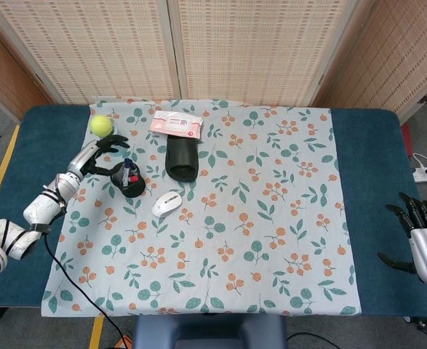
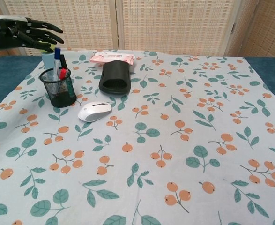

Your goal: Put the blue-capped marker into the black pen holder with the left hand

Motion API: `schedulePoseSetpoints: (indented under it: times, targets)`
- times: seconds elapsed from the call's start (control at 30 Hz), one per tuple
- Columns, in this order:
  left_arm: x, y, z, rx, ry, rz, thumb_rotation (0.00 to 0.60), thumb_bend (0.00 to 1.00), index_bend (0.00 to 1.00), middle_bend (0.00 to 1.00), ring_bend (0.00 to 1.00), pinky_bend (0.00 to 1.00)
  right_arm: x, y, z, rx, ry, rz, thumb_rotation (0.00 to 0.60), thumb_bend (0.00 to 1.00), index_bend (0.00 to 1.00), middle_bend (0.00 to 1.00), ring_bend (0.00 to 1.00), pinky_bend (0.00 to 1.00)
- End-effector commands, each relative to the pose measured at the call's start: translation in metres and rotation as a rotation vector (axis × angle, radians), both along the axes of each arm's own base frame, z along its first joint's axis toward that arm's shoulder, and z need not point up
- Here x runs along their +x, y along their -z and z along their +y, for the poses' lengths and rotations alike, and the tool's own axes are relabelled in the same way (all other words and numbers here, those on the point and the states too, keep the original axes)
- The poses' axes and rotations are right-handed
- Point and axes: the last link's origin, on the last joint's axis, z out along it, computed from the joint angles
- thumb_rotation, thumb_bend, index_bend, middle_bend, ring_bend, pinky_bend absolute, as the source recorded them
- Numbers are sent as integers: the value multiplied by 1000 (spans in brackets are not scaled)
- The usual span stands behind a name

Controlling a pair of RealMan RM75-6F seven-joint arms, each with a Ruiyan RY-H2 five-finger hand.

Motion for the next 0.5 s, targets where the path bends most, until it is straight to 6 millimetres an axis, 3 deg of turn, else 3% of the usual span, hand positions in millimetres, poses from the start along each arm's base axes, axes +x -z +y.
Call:
schedulePoseSetpoints:
  times: [0.03,0.17,0.3,0.43,0.5]
  targets:
    - [2,-1,-1,-1,6,-9,600,387,54,19,0,95,0,0,0,2,-2,-1,600,0,184,0,44,0]
    - [5,-10,0,30,24,-22,600,386,31,1,0,88,1,-1,1,1,-4,-5,600,0,183,0,44,0]
    - [8,-42,-7,160,116,77,600,391,38,6,0,87,2,0,1,9,-16,-15,600,0,183,0,44,0]
    - [9,-83,-42,417,270,402,600,393,67,25,0,88,3,0,2,22,-25,-25,600,0,183,0,44,0]
    - [5,-95,-78,577,295,607,600,392,71,31,0,90,4,1,2,31,-32,-25,600,0,183,0,44,0]
